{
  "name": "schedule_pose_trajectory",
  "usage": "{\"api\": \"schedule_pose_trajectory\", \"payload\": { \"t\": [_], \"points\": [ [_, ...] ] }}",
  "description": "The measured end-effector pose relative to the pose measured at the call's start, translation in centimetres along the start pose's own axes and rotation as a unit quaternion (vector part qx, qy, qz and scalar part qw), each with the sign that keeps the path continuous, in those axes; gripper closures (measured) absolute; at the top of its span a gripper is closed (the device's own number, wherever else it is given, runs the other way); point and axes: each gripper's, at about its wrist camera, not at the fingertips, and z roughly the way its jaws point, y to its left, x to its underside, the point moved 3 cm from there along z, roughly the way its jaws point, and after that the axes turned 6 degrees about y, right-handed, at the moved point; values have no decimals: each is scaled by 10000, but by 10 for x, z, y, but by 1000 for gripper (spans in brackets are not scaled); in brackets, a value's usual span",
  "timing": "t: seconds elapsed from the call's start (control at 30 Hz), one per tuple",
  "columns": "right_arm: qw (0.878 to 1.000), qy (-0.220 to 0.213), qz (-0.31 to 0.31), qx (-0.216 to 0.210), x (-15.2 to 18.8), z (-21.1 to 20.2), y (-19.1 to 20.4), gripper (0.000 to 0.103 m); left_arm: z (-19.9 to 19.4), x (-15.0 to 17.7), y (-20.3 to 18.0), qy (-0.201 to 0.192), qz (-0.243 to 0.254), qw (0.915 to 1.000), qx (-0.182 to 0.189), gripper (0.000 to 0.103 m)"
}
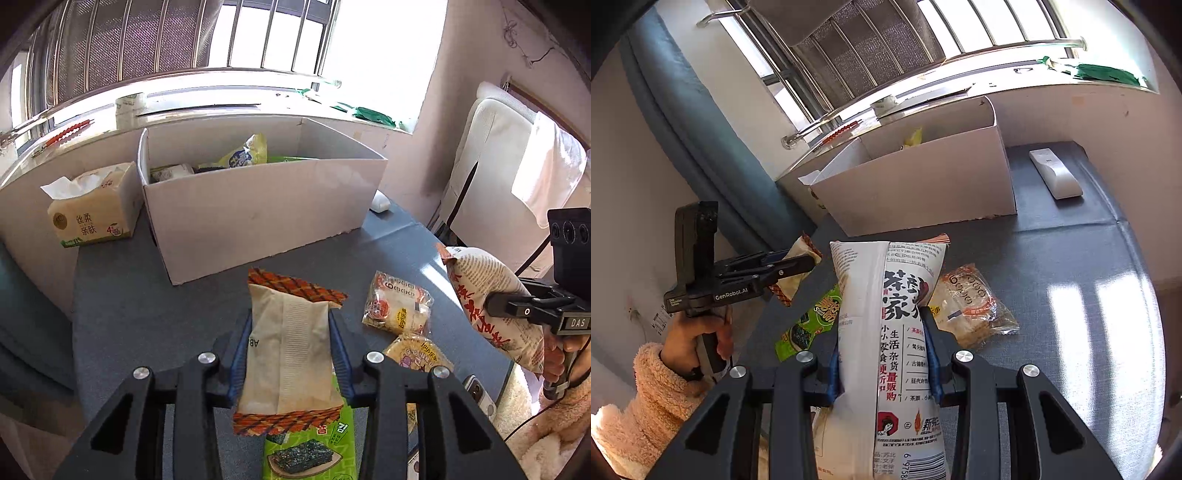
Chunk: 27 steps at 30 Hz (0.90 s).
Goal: Organize snacks
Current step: 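Carry the white bag and pastry into the white box and release both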
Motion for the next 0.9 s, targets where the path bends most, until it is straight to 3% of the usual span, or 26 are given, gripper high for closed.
{"api": "schedule_pose_trajectory", "payload": {
  "t": [0.17,0.3,0.43,0.5,0.7,0.73,0.77,0.8,0.83,0.9],
  "points": [
    [9991,-305,-263,125,-57,-6,8,64,-22,-56,2,-606,-200,9980,27,60],
    [9981,-552,-194,199,-122,0,12,64,-17,-111,15,-812,-482,9955,4,60],
    [9962,-655,-13,576,-185,23,5,64,1,-157,33,-799,-657,9944,-203,60],
    [9959,-514,95,743,-210,41,-5,64,14,-174,47,-697,-849,9939,-126,60],
    [9929,-347,212,1121,-256,76,-29,62,44,-195,73,-503,-1151,9918,-254,53],
    [9929,-304,307,1111,-261,79,-33,56,46,-195,76,-455,-1231,9909,-294,30],
    [9927,-269,449,1090,-263,81,-38,44,47,-195,80,-425,-1326,9894,-423,0],
    [9931,-228,574,997,-264,82,-40,13,44,-193,80,-476,-1351,9883,-533,0],
    [9939,-240,660,845,-264,82,-42,0,41,-192,80,-544,-1308,9883,-571,0],
    [9946,-270,654,758,-261,78,-39,0,36,-188,80,-604,-1269,9886,-548,0]
  ]
}}
